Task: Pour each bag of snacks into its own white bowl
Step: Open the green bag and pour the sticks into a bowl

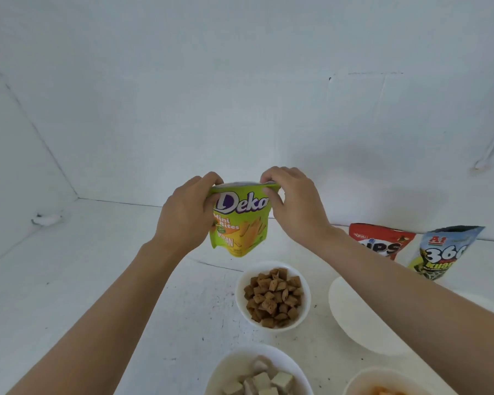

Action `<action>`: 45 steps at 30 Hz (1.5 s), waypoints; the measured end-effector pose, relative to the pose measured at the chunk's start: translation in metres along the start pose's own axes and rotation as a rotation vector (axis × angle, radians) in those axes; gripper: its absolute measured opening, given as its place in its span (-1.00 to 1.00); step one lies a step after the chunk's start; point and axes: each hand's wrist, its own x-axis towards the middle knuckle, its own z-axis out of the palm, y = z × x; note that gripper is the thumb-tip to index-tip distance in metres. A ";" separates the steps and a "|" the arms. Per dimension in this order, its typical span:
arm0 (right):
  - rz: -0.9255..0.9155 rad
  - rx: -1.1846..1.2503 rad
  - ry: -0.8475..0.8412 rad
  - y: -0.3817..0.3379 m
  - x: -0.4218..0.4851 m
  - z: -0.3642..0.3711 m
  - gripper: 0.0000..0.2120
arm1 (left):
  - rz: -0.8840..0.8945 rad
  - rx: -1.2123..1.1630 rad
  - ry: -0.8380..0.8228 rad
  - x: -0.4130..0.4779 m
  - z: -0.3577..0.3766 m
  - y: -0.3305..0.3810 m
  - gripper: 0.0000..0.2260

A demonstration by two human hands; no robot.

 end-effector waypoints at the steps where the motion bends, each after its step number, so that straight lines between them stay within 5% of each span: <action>1: -0.024 0.021 -0.003 -0.012 -0.002 0.006 -0.88 | -0.015 0.013 -0.006 -0.009 -0.013 -0.006 -0.92; 10: -0.184 0.162 -0.223 -0.099 -0.038 0.069 -0.88 | -0.233 0.041 -0.089 -0.108 -0.100 -0.064 -0.95; 21: -0.300 0.096 -0.435 -0.120 -0.090 0.129 -0.85 | -0.419 0.067 -0.294 -0.188 -0.100 -0.111 -0.94; 26: -0.291 0.117 -0.399 -0.115 -0.093 0.127 -0.88 | -0.415 0.017 -0.280 -0.183 -0.097 -0.100 -0.78; 34: -0.345 0.130 -0.376 -0.116 -0.092 0.125 -0.82 | -0.569 -0.252 -0.322 -0.156 -0.089 -0.090 -0.88; 39: -0.233 0.207 -0.521 -0.122 -0.089 0.124 -0.89 | -0.664 -0.339 -0.503 -0.143 -0.098 -0.089 -0.87; 45: -0.354 0.142 -0.526 -0.124 -0.080 0.125 -0.94 | -0.634 -0.280 -0.652 -0.131 -0.101 -0.092 -0.86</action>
